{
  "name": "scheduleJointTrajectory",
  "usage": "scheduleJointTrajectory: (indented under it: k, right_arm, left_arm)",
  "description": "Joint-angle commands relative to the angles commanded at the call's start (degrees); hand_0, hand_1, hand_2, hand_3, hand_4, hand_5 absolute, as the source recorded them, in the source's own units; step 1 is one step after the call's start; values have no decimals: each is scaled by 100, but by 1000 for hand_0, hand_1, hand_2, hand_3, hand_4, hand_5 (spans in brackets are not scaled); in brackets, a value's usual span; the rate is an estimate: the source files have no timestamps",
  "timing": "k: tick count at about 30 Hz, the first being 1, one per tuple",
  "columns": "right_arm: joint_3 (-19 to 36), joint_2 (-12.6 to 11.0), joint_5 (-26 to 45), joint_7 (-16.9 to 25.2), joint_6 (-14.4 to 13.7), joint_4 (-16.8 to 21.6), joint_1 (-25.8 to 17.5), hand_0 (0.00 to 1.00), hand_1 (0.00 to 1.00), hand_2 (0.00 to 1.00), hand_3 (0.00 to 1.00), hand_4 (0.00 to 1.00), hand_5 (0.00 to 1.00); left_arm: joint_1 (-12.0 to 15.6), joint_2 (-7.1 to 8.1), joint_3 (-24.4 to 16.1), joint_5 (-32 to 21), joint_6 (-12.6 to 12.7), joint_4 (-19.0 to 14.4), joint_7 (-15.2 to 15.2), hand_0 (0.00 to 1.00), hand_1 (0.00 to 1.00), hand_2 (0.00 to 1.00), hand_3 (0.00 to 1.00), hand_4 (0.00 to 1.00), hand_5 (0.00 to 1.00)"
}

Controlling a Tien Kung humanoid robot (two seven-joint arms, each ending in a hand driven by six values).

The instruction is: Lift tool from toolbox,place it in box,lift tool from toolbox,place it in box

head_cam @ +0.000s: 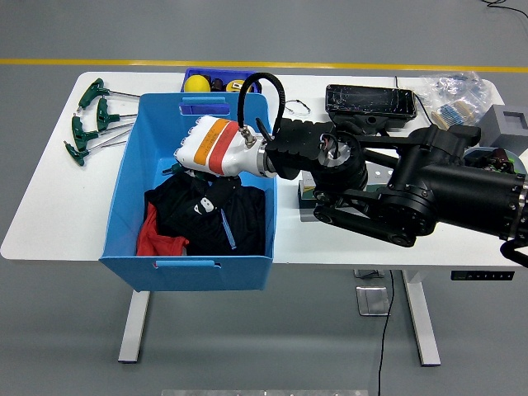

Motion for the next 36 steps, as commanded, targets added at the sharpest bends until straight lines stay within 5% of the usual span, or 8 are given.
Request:
scheduleJointTrajectory:
  k: [3,8,9,14,15,25,27,36]
  right_arm:
    - [13,0,10,91,-21,-65,-47,240,208,306,418,899,656]
    - [49,0,-96,136,50,-159,-82,240,208,306,418,899,656]
    - [44,0,-110,139,38,-173,-84,299,348,475,508,904,645]
    - [19,0,-185,150,-64,-226,-73,299,348,475,508,904,645]
    - [11,0,-168,144,-83,-226,-73,447,508,628,593,912,642]
    - [84,0,-184,93,-61,-265,-130,530,603,709,668,929,641]
    - [256,0,-236,102,54,-257,-177,623,675,763,720,939,620]
    - [1245,-36,149,199,125,-208,-67,704,711,788,747,953,618]
  left_arm:
    - [-19,-11,-147,168,19,0,39,523,464,475,663,720,640]
    - [-28,-15,-167,179,22,0,44,523,464,475,663,720,640]
    - [-28,-16,-185,200,23,0,49,520,463,475,664,720,639]
    - [-24,-17,-181,217,23,0,66,520,463,475,664,720,639]
    - [-22,-17,-188,232,23,0,72,519,462,472,663,720,639]
    - [-18,-20,-148,209,20,0,78,521,462,472,664,720,639]
    - [-21,-20,-138,205,16,0,76,520,461,470,663,720,639]
    - [-39,-5,-107,194,15,0,72,519,460,470,663,719,638]
